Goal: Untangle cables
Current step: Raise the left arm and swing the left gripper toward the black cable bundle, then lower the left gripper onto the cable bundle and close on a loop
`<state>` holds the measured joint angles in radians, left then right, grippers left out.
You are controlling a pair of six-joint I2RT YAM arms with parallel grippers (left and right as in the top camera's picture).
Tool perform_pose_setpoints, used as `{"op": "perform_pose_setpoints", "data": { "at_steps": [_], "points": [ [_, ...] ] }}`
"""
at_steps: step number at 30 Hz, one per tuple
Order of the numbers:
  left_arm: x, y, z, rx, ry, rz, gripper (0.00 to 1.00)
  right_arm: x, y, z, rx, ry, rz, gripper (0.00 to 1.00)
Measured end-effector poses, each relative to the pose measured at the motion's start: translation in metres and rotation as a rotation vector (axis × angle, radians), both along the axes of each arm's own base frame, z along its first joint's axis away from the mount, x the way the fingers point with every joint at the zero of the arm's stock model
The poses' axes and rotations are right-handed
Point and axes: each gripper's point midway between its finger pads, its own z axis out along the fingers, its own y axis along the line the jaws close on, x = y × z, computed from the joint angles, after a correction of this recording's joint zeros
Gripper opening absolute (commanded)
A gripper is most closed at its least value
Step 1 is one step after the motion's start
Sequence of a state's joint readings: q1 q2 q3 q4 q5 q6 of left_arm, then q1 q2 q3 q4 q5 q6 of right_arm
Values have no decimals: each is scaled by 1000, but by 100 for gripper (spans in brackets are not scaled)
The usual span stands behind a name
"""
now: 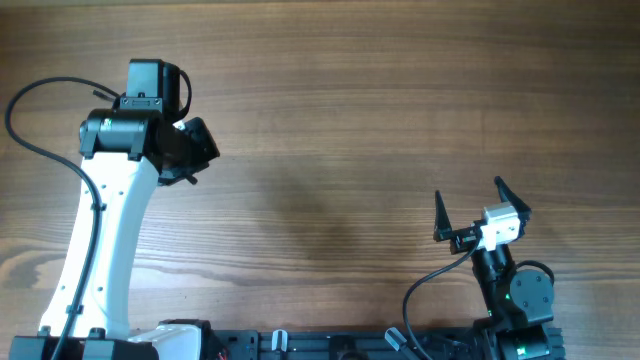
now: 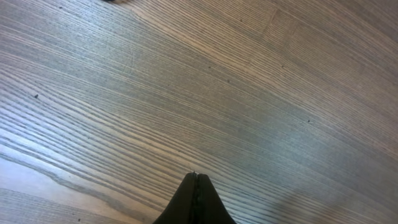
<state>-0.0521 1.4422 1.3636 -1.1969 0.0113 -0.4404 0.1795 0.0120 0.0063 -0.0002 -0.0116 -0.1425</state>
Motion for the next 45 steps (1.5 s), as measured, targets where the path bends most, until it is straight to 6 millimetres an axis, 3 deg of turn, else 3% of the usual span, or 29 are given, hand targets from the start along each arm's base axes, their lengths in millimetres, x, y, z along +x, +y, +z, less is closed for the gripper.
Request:
{"op": "perform_pose_setpoints", "data": {
  "at_steps": [20, 29, 45],
  "points": [
    [8, 3, 1, 8, -34, 37, 4, 0, 0, 0, 0, 0, 0, 100],
    [9, 11, -11, 42, -5, 98, 7, 0, 0, 0, 0, 0, 0, 100],
    [15, 12, -50, 58, 114, 104, 12, 0, 0, 0, 0, 0, 0, 100]
  ]
}}
